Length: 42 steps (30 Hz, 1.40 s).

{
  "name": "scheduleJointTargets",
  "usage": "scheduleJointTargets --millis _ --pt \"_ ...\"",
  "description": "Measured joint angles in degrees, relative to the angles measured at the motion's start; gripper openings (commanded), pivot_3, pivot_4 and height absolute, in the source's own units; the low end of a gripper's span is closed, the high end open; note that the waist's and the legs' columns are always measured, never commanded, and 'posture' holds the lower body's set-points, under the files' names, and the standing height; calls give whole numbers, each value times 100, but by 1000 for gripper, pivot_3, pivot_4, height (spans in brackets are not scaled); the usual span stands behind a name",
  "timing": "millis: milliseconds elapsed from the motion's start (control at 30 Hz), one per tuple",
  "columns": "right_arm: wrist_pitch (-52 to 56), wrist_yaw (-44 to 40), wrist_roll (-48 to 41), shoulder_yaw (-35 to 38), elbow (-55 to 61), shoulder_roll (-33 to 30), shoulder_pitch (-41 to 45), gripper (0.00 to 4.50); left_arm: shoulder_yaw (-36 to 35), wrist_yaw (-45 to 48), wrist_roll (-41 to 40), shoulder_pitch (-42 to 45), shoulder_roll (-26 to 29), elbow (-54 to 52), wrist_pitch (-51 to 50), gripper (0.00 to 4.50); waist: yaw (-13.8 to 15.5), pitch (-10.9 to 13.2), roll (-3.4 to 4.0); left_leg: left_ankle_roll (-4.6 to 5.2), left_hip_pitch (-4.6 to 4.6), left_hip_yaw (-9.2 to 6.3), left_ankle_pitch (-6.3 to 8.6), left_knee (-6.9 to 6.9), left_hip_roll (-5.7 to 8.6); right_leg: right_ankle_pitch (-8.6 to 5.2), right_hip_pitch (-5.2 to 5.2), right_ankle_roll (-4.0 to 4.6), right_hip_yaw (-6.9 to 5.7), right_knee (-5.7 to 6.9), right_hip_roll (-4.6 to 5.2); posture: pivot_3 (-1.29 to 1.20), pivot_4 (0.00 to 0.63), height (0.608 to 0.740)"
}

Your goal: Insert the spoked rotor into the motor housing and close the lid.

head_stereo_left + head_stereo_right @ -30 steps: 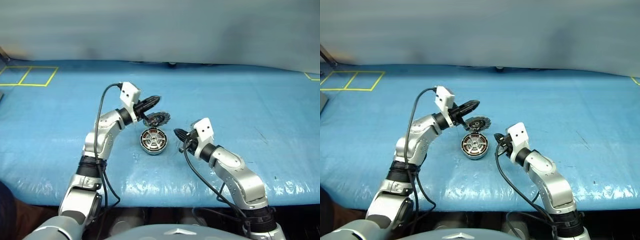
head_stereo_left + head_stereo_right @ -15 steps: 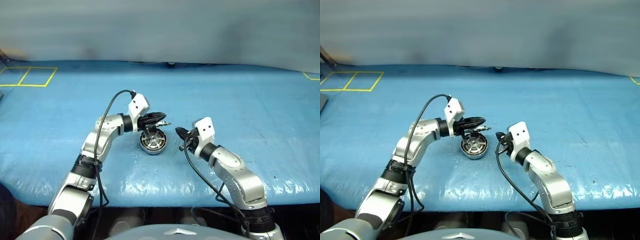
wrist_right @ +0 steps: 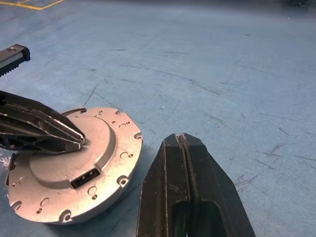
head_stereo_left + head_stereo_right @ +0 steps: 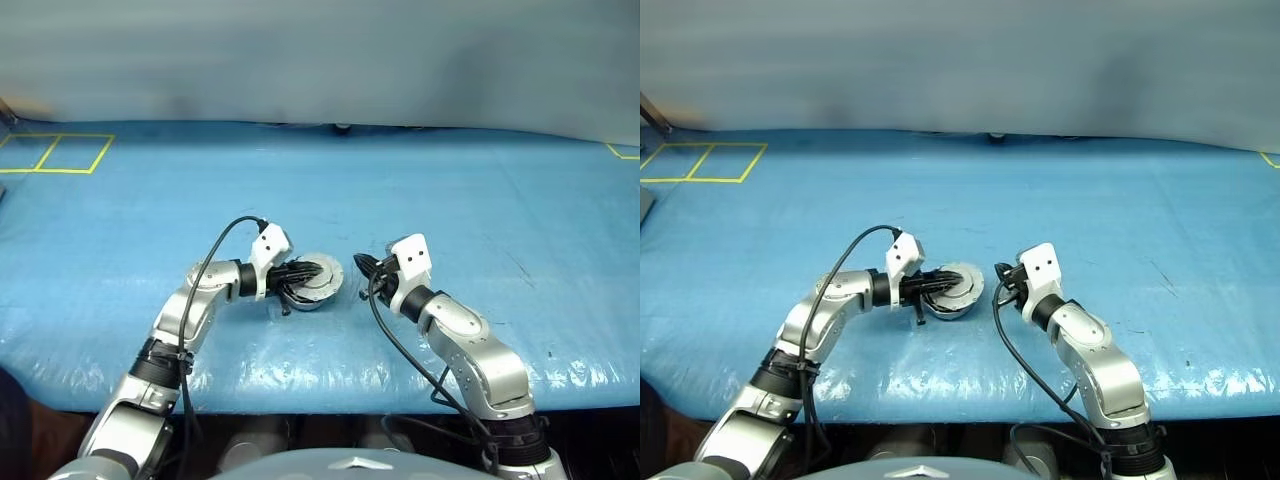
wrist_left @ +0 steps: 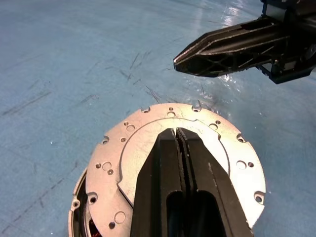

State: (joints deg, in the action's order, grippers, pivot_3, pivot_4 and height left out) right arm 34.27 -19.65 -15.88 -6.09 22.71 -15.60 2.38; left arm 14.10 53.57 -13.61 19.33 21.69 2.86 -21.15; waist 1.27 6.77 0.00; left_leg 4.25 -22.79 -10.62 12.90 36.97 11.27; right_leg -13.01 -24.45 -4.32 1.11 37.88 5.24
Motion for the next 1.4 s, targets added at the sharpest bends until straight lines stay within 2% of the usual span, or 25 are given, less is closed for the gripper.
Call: scheduleJointTargets --millis 200,400,667,767,1000,1133,1400 --pt "-26 -27 0 -2 0 -11 -1 0 -73 -71 -3 -291 50 -116 298 53 11 1 4 2 5 1 1 -1 0 0 4 0 1 0 0 0 150 740" --pt "-390 -298 77 -169 -11 -91 17 0 -814 -21 -608 -611 -613 128 1576 53 34 7 4 1 2 1 1 -2 -1 -1 2 2 -2 -4 3 0 150 740" --pt "-888 -766 398 -606 -229 -323 149 0 -1166 582 -974 -1254 -543 122 2538 53 31 11 7 3 3 2 2 -1 -1 -2 4 3 -1 -6 3 0 150 740" --pt "-974 -994 492 -883 -324 -412 301 626 -1234 556 -979 -1499 -558 123 2752 0 35 12 8 17 4 3 11 0 -1 -2 4 3 0 -6 2 0 150 740" --pt "-990 -1170 555 -1134 -433 -327 493 2890 -1282 589 -1008 -1806 -572 139 3079 0 51 13 9 23 3 2 14 -1 -1 -3 4 4 -1 -6 2 0 150 740" --pt "-992 -1145 641 -1142 -599 -230 668 4226 -1293 784 -1020 -1943 -402 139 3087 0 42 14 10 25 4 2 15 -5 -3 -3 2 5 -2 -6 -1 0 150 740" --pt "-991 -1121 681 -1142 -913 25 697 4226 -1296 1043 -1088 -1987 -165 141 3112 0 45 18 15 22 4 2 14 -7 -3 -4 2 5 -1 -7 -1 0 150 740"
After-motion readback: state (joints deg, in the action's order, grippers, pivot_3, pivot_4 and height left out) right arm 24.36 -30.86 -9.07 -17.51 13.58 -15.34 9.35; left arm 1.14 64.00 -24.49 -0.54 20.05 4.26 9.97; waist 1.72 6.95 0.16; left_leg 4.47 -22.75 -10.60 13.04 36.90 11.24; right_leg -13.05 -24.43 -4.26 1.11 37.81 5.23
